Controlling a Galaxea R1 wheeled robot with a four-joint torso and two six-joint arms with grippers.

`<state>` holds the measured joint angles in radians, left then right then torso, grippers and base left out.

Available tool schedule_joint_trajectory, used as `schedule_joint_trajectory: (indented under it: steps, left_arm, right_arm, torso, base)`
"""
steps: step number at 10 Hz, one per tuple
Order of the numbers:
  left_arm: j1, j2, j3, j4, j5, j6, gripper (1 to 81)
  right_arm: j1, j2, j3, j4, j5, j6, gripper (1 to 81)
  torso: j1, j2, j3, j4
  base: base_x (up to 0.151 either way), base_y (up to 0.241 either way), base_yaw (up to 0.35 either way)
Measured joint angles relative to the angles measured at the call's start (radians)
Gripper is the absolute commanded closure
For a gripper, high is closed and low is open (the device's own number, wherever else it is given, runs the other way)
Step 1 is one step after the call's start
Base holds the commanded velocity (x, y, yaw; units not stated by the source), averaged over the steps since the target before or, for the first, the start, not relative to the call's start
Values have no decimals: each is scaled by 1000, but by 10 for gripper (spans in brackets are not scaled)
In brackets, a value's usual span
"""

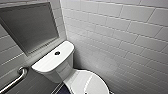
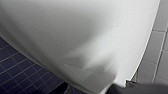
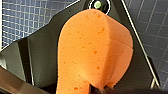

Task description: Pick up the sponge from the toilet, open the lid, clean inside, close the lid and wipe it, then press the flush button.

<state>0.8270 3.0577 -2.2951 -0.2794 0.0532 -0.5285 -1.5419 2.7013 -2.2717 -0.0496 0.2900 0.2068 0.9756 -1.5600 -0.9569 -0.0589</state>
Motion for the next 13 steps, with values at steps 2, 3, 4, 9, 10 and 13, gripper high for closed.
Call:
schedule_joint_trajectory:
  steps: [2, 3, 4, 9, 10, 13]
  left_arm:
    - [-6, -33, 37, -58, 1, -1, 10]
    - [-6, -41, 39, -77, 0, -1, 10]
    - [-7, -46, 40, -89, -1, -1, 10]
    - [-12, -47, 41, -107, 6, -17, 10]
    - [-14, -53, 55, -107, 7, -17, 10]
    - [-20, -55, 83, -107, 13, -17, 10]
  right_arm:
    - [6, 3, 0, 0, -1, 0, 811]
    - [7, 3, 0, 0, -1, 0, 811]
    - [7, 3, 0, 0, -2, 0, 811]
    - [7, 3, 0, 1, -2, 0, 811]
    - [7, 3, -2, 2, -2, 0, 811]
    - [7, 8, -3, 3, -1, 0, 811]
  torso:
    - [0, 0, 0, 0]
    - [0, 0, 0, 0]
    - [0, 0, 0, 0]
    - [0, 0, 0, 0]
    - [0, 0, 0, 0]
    - [0, 0, 0, 0]
  base:
    - [0, 0, 0]
    - [0, 0, 0]
    - [0, 0, 0]
    - [0, 0, 0]
    - [0, 0, 0]
    - [0, 0, 0]
